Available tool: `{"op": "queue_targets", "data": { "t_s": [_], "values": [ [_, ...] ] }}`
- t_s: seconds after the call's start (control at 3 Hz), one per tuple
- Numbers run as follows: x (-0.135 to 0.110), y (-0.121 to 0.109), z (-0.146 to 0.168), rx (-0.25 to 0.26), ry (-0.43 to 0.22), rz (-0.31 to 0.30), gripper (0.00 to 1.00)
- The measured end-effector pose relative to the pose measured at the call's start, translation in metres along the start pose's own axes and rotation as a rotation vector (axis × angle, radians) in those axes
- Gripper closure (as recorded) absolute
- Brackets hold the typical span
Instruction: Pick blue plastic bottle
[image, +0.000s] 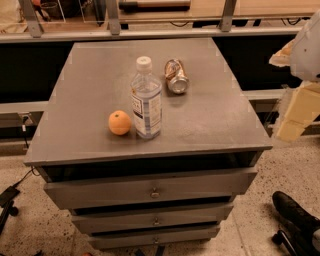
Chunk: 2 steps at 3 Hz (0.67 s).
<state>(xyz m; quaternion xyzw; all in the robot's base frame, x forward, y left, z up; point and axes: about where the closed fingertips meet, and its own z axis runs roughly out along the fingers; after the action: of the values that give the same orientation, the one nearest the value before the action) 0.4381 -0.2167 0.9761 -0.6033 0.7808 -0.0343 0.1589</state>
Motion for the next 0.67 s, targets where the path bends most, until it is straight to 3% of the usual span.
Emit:
{"op": "queue_targets", "data": {
  "t_s": [0.33, 0.67],
  "values": [
    [-0.011, 0.000, 0.001, -0.001, -0.011, -0.021, 0.00],
    [-0.045, 0.000, 0.005, -0.006, -0.045, -0.087, 0.00]
  ]
}}
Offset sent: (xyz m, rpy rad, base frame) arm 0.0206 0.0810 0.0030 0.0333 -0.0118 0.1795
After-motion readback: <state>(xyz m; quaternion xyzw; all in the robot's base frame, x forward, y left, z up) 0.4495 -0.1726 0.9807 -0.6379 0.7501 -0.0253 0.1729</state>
